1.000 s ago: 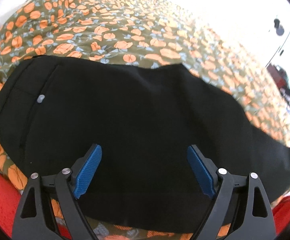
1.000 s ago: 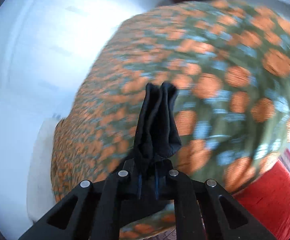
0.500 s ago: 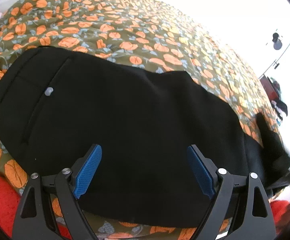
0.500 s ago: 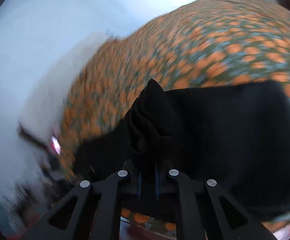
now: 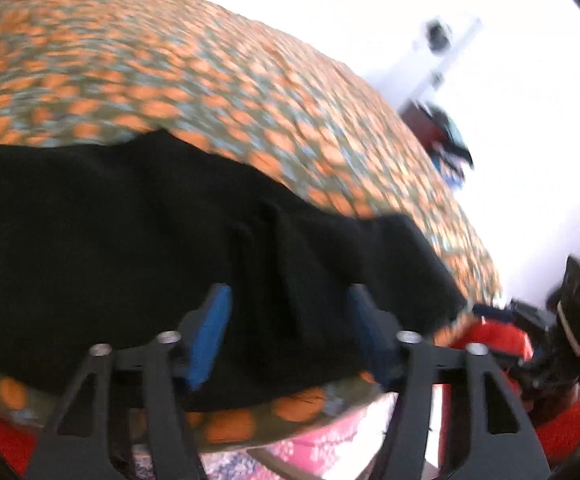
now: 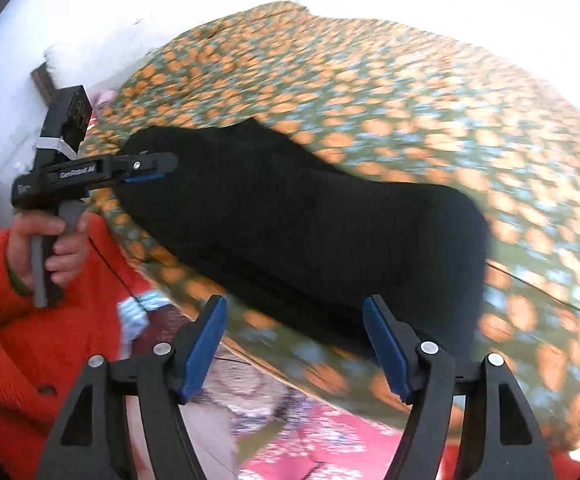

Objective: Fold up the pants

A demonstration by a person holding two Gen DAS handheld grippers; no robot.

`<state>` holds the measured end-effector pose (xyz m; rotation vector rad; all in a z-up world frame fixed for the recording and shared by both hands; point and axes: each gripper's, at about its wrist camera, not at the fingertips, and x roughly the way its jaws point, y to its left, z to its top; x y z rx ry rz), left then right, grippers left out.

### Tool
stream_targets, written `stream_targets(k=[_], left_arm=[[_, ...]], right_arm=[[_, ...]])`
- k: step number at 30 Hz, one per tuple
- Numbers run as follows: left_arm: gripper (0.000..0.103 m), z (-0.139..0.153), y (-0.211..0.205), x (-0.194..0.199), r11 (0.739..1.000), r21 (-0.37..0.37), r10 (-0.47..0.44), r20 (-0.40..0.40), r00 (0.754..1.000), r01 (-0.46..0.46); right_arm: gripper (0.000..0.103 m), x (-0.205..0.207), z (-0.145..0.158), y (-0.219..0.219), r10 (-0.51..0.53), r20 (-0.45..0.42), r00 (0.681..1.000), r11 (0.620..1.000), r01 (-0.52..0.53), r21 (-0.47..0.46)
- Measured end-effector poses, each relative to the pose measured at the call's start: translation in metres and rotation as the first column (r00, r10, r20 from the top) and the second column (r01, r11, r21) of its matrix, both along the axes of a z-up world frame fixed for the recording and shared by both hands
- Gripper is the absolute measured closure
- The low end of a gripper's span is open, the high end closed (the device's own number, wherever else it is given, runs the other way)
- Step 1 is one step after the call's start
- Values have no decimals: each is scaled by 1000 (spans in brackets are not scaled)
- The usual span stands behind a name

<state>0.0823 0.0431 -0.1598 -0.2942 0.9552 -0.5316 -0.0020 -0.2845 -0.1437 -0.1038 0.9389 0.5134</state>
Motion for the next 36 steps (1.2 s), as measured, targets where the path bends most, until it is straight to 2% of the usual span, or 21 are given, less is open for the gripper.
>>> stream_targets(k=[2,4,8,10,11,12,14,17,19,23,25,26,27,28,29,31,34,36], left_arm=[[57,-10,-23,2,997,56,-45,-25,999,47],[58,-16,-35,3,994,94,-60,-40,997,64],[60,-23,-47,7,986,148,-62,-61,996,71],[69,-28,-52,9,982,174,-55,-76,996,68],[88,-32,-51,11,982,180,-48,-93,995,64],[96,-36,-52,12,980,190,-38,-110,993,58],[98,-36,-52,10,980,193,-26,-118,993,49],[99,-16,-48,-7,983,175,-46,-96,994,62],[99,-10,-39,-17,977,205,-36,-82,996,53],[98,-39,-20,-10,971,238,34,-171,985,8],[96,-39,-21,-10,974,228,32,-172,985,8],[91,-33,-22,-12,973,230,34,-153,988,2],[70,-28,-23,-15,972,234,33,-134,990,-1],[55,-22,-22,-19,970,243,38,-106,994,-12],[32,-15,-21,-24,966,255,55,-62,997,-38],[27,-10,-20,-27,959,276,73,-10,997,-67],[27,-25,-24,-16,945,322,82,-46,996,-63],[27,-39,-29,-5,928,368,93,-72,993,-61]], right_arm=[[32,-11,2,-12,-66,8,998,998,65,24],[32,-10,-4,-24,-122,-28,992,990,124,68],[32,-6,-2,-31,-133,-15,991,985,134,111],[32,-4,-3,-31,-125,-18,992,985,126,116],[32,-3,-4,-28,-120,-21,993,986,122,117],[32,-2,-6,-27,-115,-24,993,986,117,118],[32,-1,-5,-27,-112,-17,994,985,113,127],[32,-1,0,-31,-134,17,991,982,130,139],[32,-2,3,-37,-159,31,987,977,153,150],[32,2,0,-47,-197,9,980,966,192,173],[32,6,-5,-49,-207,-13,978,962,206,178],[32,8,-6,-50,-213,-20,977,961,213,175],[32,9,-7,-50,-215,-20,976,961,215,172],[32,9,-6,-50,-217,-15,976,962,216,165],[32,7,-4,-49,-223,-3,975,964,221,151],[32,6,-1,-48,-256,34,966,964,252,87],[32,12,4,-46,-343,79,936,935,348,-62],[31,14,9,-48,-386,90,918,913,394,-105]])
